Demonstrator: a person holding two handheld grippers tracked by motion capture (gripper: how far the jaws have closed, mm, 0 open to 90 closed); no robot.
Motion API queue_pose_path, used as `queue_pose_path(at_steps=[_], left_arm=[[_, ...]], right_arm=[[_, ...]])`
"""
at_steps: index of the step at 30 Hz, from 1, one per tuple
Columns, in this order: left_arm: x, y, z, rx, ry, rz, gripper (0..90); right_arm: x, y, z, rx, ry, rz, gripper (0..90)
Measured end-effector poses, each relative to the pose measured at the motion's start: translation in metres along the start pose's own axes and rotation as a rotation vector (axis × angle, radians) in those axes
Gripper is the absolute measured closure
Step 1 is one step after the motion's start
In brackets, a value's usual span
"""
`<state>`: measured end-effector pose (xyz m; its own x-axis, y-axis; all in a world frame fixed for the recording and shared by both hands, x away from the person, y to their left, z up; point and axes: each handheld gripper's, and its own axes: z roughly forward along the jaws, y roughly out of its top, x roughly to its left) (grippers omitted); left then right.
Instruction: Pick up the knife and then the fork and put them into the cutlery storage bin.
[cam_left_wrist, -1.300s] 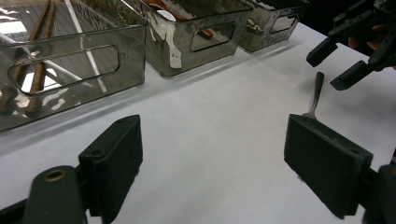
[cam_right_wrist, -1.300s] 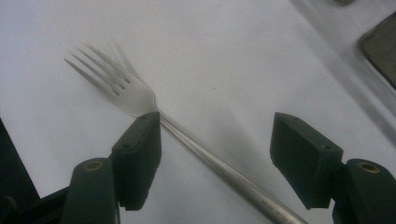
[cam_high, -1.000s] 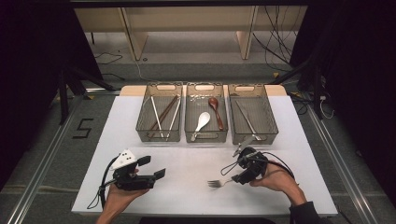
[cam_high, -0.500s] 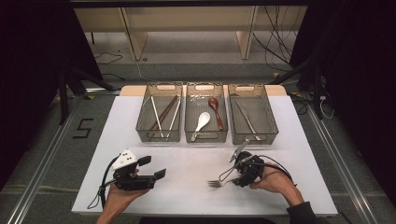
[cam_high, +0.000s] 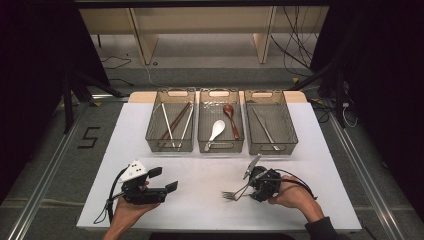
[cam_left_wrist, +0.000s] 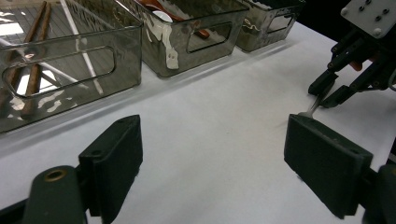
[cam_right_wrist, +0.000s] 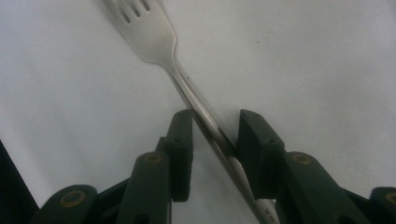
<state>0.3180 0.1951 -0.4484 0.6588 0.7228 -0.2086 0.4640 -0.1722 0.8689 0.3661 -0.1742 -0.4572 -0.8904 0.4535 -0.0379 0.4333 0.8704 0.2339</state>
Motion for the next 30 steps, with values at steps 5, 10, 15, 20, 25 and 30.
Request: queue_pose_path(at_steps=[5,10,15,20,25,30], left_arm=[[-0.0002,0.0000,0.0002,0.000,-0.001,0.000,19.1],[-0.0003,0.0001,0.0001,0.001,0.000,0.001,19.1],[-0.0006,0.0002,0.0005,-0.002,0.001,0.000,19.1],[-0.0008,0.0004,0.0007,0.000,0.001,0.003,19.2],[-0.0008,0.0005,0.0005,-0.002,0.001,0.001,19.2],[-0.0002,0.0004,0.0000,-0.002,0.002,0.001,19.2]], right_arm=[[0.0033,0.0018,0.0002,0.010,0.007,-0.019,77.1],[0.0037,0.0023,0.0004,0.013,0.017,-0.019,80.8],[0.0039,0.0045,0.0003,0.033,0.024,-0.025,83.5],[0.0045,0.0059,0.0003,0.039,0.019,-0.023,83.9],[0.0029,0.0052,-0.0001,0.034,0.031,-0.011,84.3],[0.0021,0.0055,-0.0025,0.016,0.034,-0.007,84.4]])
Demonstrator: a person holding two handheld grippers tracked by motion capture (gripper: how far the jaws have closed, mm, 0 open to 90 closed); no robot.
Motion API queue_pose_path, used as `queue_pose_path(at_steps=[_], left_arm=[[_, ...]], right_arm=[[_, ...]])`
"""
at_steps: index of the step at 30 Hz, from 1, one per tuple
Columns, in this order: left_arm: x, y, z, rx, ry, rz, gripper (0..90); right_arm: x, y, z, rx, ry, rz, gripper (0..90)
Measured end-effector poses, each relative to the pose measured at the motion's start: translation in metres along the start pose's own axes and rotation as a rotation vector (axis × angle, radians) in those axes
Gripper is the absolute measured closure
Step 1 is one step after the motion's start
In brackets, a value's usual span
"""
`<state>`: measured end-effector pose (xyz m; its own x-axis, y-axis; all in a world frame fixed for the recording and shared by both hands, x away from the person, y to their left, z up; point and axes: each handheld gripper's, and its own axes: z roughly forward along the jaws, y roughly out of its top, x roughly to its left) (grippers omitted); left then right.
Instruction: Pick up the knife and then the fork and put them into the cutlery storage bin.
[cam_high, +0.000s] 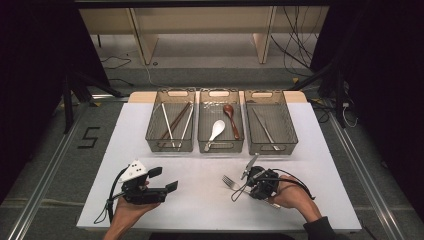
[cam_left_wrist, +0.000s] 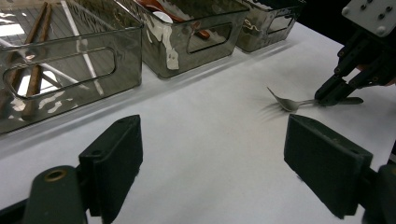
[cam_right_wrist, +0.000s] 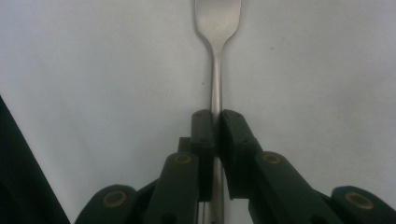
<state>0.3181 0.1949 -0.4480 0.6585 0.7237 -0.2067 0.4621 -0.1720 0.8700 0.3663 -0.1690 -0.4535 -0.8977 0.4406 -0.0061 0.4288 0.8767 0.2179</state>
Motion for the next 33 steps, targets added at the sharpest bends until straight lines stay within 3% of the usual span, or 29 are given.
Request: queue_pose_path(at_steps=[22,33], left_arm=[[0.001,0.000,0.000,-0.011,0.000,-0.007,19.2],[0.001,0.000,0.000,-0.012,0.003,-0.007,19.2]], right_arm=[[-0.022,-0.017,-0.042,-0.182,-0.025,0.111,84.3],[-0.029,-0.020,-0.057,-0.265,-0.063,0.153,84.3]])
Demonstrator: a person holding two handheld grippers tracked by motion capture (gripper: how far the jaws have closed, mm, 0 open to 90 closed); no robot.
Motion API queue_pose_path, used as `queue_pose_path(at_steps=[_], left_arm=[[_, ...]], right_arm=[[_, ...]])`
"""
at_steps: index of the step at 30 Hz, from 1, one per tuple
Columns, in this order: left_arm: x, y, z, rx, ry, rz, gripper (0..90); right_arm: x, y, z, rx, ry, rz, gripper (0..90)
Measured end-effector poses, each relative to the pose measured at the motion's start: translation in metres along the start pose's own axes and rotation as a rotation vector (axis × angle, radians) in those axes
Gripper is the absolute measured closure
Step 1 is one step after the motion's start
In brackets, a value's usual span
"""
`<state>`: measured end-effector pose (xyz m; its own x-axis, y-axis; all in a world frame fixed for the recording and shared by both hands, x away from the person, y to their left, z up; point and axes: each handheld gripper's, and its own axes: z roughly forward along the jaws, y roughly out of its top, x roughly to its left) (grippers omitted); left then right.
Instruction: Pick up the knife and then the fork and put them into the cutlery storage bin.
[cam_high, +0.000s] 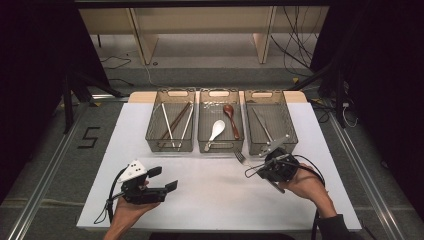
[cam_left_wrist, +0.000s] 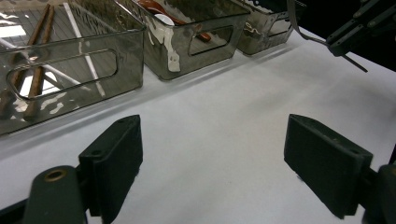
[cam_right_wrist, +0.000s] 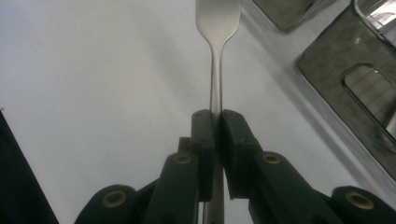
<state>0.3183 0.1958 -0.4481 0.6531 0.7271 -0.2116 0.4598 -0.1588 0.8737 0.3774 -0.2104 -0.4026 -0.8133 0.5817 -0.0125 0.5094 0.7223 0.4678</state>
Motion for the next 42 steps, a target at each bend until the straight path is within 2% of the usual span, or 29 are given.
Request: queue_pose_path(at_steps=[7,17,26,42], left_arm=[[0.000,0.000,0.000,-0.005,0.001,0.000,19.2],[0.001,0.000,-0.001,-0.014,-0.001,-0.004,19.1],[0.001,0.000,-0.001,-0.026,-0.002,-0.007,18.5],[0.001,0.001,-0.002,-0.042,0.000,-0.016,16.9]], right_arm=[[-0.011,0.002,-0.009,-0.046,-0.004,0.041,84.3],[-0.024,0.007,-0.020,-0.106,-0.044,0.089,84.4],[-0.044,0.022,-0.031,-0.152,-0.078,0.133,84.3],[-0.090,0.054,-0.033,-0.140,-0.142,0.242,84.3]])
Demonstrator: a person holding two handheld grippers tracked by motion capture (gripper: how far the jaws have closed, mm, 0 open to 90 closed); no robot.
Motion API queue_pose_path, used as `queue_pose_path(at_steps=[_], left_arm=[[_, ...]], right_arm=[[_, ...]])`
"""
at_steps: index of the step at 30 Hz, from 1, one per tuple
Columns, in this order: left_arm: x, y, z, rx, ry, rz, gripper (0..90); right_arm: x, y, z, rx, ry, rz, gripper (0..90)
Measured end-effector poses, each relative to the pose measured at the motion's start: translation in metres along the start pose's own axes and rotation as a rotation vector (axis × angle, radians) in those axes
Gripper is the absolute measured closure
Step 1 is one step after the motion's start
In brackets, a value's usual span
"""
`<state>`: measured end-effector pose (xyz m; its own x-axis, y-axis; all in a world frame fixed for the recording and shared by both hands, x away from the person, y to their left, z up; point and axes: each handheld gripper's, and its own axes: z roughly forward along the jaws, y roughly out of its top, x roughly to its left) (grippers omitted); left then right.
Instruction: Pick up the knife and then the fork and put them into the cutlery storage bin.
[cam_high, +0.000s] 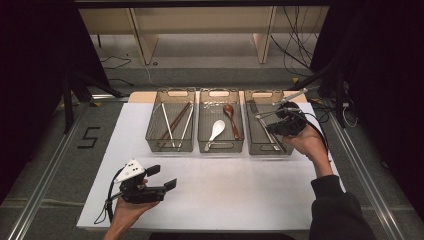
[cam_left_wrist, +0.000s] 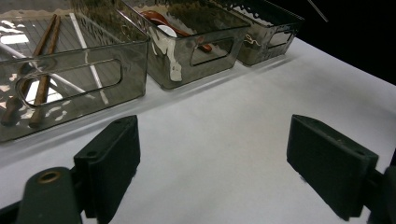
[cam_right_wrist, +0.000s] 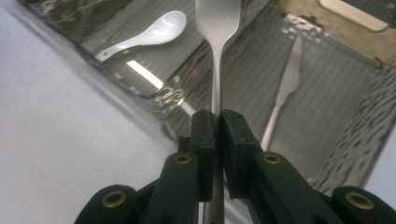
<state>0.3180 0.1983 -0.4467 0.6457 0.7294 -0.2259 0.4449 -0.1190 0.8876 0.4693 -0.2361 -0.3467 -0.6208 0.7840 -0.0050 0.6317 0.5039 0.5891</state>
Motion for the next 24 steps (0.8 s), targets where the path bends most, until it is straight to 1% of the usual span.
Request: queue_pose_path(at_steps=[2,4,8,10,12,17,20,22,24], left_arm=[[0.000,0.000,0.000,-0.002,0.000,-0.001,16.8],[0.000,0.000,0.000,0.000,-0.001,0.000,16.7],[0.000,0.000,0.000,-0.001,-0.001,-0.001,16.6],[0.000,0.000,0.000,-0.002,-0.001,-0.001,16.6],[0.000,0.000,0.000,-0.003,-0.002,-0.001,16.6],[0.001,0.000,0.000,-0.005,-0.002,-0.001,16.6],[0.000,0.000,0.000,-0.003,-0.002,-0.003,16.6],[0.000,0.000,0.000,-0.003,-0.002,-0.002,16.6],[0.000,0.000,0.000,-0.002,-0.002,-0.001,16.5]], right_arm=[[-0.005,0.005,0.002,0.001,-0.012,0.014,84.3],[-0.010,0.009,0.003,-0.003,-0.014,0.036,84.3],[-0.016,0.016,0.008,-0.002,-0.035,0.059,84.2],[-0.020,0.019,0.011,-0.010,-0.040,0.085,84.2],[-0.024,0.021,0.014,-0.011,-0.044,0.097,84.2],[-0.031,0.023,0.022,-0.011,-0.074,0.123,84.2],[-0.035,0.023,0.026,-0.001,-0.101,0.130,84.2],[-0.039,0.022,0.028,0.002,-0.108,0.141,84.2],[-0.041,0.021,0.029,0.006,-0.125,0.147,84.2]])
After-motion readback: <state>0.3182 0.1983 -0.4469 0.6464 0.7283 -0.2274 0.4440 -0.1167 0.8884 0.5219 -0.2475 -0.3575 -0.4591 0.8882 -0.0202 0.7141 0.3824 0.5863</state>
